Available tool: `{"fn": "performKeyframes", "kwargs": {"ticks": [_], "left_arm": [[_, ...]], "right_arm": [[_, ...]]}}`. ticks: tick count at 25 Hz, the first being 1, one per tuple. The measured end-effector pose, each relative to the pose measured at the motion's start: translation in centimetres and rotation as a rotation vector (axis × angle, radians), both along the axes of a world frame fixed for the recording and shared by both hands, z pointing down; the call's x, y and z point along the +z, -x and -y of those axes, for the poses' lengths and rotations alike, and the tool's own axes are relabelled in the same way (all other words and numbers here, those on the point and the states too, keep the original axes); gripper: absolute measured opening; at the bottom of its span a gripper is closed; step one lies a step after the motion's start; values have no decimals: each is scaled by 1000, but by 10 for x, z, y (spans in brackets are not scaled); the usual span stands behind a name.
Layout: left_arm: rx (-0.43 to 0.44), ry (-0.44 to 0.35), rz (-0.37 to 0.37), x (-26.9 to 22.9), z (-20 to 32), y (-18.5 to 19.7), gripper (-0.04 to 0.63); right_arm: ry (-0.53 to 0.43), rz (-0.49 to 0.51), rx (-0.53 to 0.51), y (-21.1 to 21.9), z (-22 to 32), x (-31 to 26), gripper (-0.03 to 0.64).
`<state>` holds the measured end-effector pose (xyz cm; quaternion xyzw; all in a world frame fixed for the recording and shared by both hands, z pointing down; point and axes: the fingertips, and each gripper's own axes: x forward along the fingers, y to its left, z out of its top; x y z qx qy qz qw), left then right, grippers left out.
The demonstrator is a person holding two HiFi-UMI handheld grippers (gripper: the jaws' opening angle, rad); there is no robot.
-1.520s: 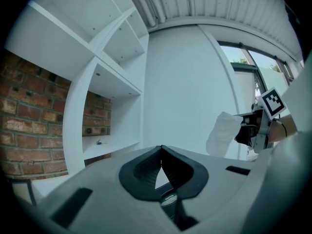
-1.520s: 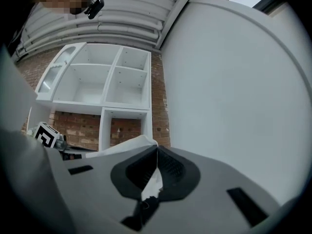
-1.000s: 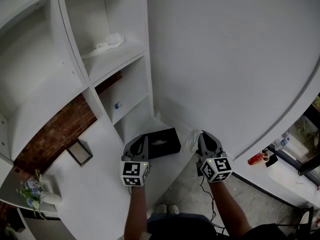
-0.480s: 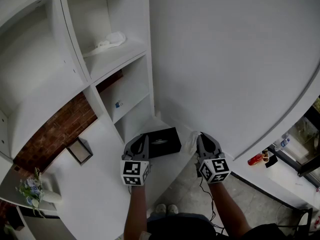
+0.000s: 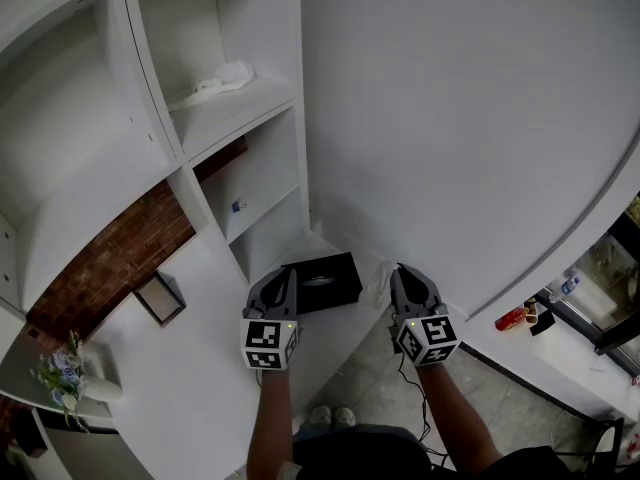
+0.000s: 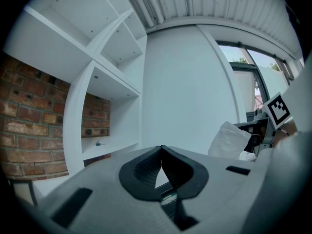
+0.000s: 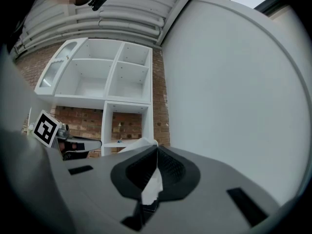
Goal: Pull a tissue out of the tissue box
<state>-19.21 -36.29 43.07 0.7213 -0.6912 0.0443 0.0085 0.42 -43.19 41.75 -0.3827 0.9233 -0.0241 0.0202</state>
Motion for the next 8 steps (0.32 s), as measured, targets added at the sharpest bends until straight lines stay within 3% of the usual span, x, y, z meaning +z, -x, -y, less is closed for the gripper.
{"fn": "performKeyframes", "kwargs": {"ticks": [8], "left_arm": [[-2,0,-1,1,-4,-1,6]], "right_arm": [[2,-6,-3,-1,-3,2,-2]]}}
